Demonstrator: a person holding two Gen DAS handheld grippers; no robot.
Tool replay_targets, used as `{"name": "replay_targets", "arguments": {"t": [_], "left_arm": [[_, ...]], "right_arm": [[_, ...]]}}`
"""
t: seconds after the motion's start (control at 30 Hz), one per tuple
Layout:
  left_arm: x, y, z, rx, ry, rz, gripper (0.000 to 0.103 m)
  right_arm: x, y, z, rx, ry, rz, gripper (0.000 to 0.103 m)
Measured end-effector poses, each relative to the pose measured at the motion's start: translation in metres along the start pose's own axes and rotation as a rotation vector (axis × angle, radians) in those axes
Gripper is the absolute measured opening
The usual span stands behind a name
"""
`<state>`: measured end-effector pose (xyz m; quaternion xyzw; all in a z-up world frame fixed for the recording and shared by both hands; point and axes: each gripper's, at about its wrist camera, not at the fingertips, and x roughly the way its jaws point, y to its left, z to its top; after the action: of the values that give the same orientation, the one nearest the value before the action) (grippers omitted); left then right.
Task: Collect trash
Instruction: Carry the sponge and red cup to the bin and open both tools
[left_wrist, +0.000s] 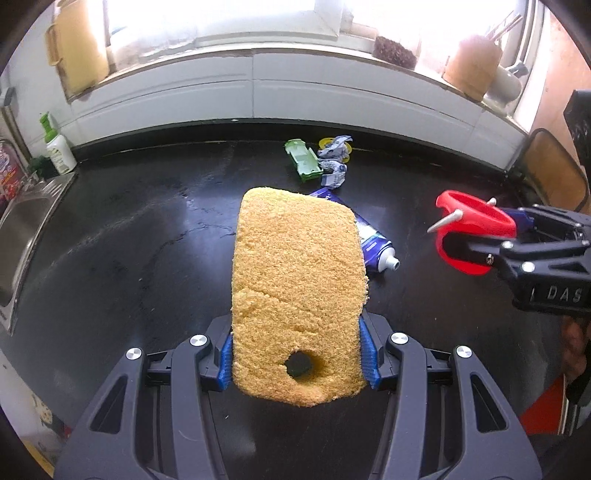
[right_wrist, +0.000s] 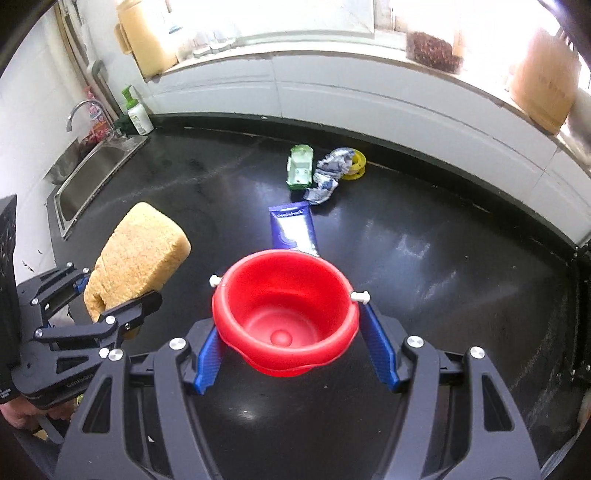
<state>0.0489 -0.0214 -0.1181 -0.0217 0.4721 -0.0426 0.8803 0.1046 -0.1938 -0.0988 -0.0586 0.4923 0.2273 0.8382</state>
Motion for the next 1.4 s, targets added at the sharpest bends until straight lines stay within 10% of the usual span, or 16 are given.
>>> {"name": "replay_targets", "arguments": {"t": [0.3,0.77,1.1,1.4], "left_arm": [[-0.058,0.062,-0.042,-0.095,-0.058,0.089,0.051],[-0.174,0.246,-0.242,-0.569,-0.031,0.432,0.051],[-0.192,0.344,-0.391,-0.916,0.022,0.464,0.051],[-0.170,0.376,-0.419,-0.944,0.045,0.444,0.052]], "right_arm": [[-0.010,0.080,0.010,-0.118,-0.027,0.054,0.065],[0.023,0.388,-0.020,-0.629,0.104,0.417,0.065],[0.087,0.581,-0.095,-0.814,0.296,0.537,0.066],[0.128,0.650,-0.122,-0.892,0.370,0.531,0.066]]}}
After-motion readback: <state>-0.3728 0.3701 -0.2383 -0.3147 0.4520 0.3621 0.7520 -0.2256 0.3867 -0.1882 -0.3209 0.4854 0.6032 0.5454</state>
